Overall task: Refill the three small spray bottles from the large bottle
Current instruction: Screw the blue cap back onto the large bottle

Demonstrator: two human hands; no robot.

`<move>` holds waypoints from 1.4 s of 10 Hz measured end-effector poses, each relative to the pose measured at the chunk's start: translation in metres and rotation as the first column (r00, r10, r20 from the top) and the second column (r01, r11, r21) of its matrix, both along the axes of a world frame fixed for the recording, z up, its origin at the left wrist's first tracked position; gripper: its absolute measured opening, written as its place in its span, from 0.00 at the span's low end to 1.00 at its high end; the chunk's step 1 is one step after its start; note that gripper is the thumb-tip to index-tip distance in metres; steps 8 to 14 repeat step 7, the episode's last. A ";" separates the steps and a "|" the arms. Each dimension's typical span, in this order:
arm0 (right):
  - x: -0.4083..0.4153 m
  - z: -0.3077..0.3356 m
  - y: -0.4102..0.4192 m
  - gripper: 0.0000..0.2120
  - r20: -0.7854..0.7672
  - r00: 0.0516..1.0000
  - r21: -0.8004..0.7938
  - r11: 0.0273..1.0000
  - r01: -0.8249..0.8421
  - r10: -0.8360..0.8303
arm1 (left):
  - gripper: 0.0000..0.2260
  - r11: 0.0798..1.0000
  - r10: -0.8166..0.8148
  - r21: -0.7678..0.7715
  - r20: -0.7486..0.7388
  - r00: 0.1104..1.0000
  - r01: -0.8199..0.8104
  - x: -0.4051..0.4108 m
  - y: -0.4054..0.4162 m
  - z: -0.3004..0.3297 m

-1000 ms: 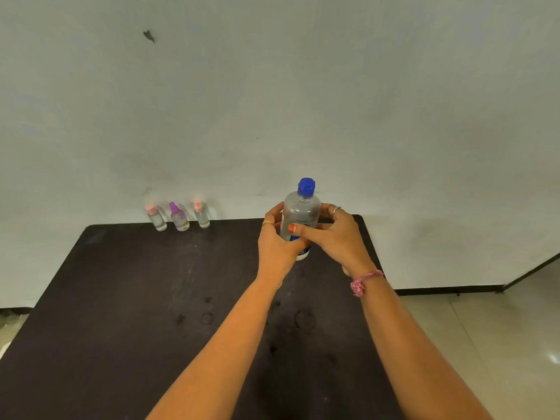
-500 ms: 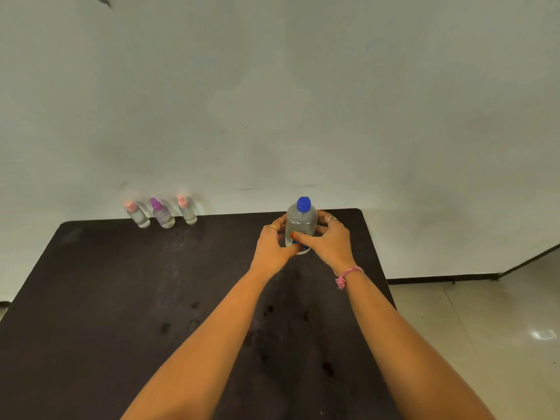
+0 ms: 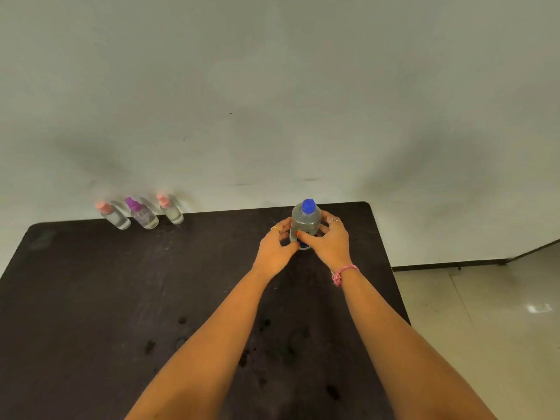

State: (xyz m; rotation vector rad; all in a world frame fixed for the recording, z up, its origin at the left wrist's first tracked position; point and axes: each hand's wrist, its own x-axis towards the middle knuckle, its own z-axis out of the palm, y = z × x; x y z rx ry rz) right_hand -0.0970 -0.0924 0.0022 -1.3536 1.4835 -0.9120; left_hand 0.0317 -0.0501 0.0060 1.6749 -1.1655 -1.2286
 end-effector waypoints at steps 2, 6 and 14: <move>0.006 -0.008 -0.008 0.32 0.021 0.999 -0.026 0.999 0.045 -0.045 | 0.26 0.999 0.039 -0.026 -0.021 0.999 -0.039 0.000 -0.011 -0.010; 0.006 -0.008 -0.002 0.37 -0.016 0.999 -0.021 0.999 0.028 -0.028 | 0.27 0.999 0.043 0.020 0.001 0.999 -0.043 0.002 -0.004 -0.009; 0.006 -0.001 0.016 0.37 -0.019 0.998 0.002 0.998 0.061 -0.061 | 0.28 0.999 0.040 0.009 0.098 0.994 -0.041 0.003 0.012 -0.004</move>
